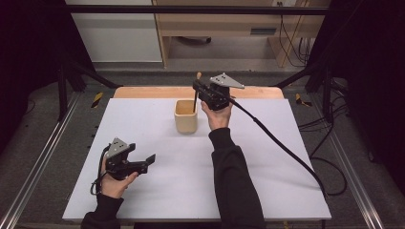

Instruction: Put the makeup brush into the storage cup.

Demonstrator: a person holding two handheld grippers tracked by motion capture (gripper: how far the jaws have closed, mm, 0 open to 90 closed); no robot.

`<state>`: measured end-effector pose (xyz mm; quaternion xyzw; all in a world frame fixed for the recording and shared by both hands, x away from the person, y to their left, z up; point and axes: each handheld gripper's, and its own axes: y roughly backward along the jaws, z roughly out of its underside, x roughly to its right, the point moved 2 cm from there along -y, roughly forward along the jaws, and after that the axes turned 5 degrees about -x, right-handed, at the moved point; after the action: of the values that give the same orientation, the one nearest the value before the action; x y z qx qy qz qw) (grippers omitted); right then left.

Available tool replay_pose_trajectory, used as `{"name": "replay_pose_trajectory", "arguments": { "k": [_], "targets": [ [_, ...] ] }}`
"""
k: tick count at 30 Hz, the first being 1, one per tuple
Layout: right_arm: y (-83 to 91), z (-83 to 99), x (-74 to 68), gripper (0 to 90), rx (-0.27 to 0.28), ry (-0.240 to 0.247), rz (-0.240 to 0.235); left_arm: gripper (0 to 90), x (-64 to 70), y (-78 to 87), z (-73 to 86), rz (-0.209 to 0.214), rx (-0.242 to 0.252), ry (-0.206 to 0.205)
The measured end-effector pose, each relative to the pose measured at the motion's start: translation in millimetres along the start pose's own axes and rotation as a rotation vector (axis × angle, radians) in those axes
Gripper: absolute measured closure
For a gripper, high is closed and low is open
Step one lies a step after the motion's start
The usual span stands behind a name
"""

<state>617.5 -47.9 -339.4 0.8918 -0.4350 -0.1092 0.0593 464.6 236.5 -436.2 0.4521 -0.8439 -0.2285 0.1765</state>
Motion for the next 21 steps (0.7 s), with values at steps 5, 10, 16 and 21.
{"name": "replay_pose_trajectory", "arguments": {
  "k": [5,10,16,21],
  "targets": [
    [-7.2,3.9,1.5,84.0,-0.005,0.017,0.003,8.7,-0.3,0.3,0.0,-0.002,0.001,0.0],
    [-12.7,9.4,1.0,83.9,-0.024,0.017,0.007,8.7,-0.1,-0.1,0.2,-0.001,-0.002,-0.002],
    [-19.1,17.4,0.6,83.9,-0.044,0.013,0.012,8.7,-0.3,0.3,0.1,-0.005,-0.001,-0.004],
    [-24.1,24.7,-0.6,83.9,-0.062,0.016,0.015,8.7,-0.5,0.4,0.0,-0.005,-0.001,-0.005]
  ]
}}
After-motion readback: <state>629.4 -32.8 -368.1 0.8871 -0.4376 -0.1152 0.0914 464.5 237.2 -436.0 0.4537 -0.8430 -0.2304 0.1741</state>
